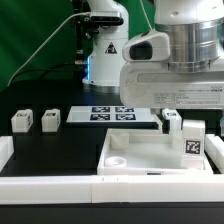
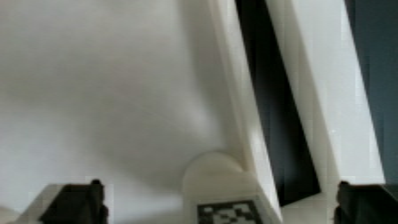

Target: Assemble one leg

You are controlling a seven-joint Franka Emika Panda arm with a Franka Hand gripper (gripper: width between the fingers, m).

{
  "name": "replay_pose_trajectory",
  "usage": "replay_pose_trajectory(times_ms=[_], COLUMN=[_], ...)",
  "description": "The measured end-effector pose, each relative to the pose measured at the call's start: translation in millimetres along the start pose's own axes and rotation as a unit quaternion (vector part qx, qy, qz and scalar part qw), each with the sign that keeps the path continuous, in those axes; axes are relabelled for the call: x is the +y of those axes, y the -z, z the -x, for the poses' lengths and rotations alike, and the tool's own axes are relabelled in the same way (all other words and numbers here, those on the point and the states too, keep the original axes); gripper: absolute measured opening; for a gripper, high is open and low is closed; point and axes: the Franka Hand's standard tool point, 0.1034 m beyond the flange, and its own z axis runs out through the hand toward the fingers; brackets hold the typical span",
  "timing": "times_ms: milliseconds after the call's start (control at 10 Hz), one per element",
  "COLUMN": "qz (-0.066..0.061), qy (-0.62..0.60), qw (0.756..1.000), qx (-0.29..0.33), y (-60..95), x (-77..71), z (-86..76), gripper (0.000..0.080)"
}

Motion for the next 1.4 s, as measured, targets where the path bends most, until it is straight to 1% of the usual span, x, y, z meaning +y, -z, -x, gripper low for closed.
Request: replay_pose_trajectory(times_ms=[300, 400, 500, 600, 900, 1000, 1100, 1200, 1300, 1400], qz=[0.000, -0.001, -0.003, -0.004, -0.003, -0.003, -0.002, -0.002, -0.002, -0.003], qy=[0.006, 0.004, 0.001, -0.002, -0.003, -0.002, -0.002, -0.001, -0.002, -0.012], qw=[1.000, 1.000, 1.000, 1.000, 1.000, 1.000, 1.000, 1.000, 1.000, 1.000], qx=[0.005, 0.005, 0.005, 0.007, 0.007, 0.007, 0.006, 0.006, 0.007, 0.007], y=[4.6, 7.2, 11.0, 11.9, 8.2, 7.6, 7.4, 7.3, 7.7, 7.7], x=[-2.9, -3.5, -4.5, -5.7, -0.8, -1.3, -2.2, -2.9, -2.6, -2.7], z=[-5.1, -8.3, -14.8, -18.2, -19.6, -19.0, -18.5, -18.0, -18.5, -18.5], gripper=[0.0649, 0.0649, 0.0649, 0.0649, 0.0649, 0.0526, 0.0526, 0.0384, 0.0384, 0.0294])
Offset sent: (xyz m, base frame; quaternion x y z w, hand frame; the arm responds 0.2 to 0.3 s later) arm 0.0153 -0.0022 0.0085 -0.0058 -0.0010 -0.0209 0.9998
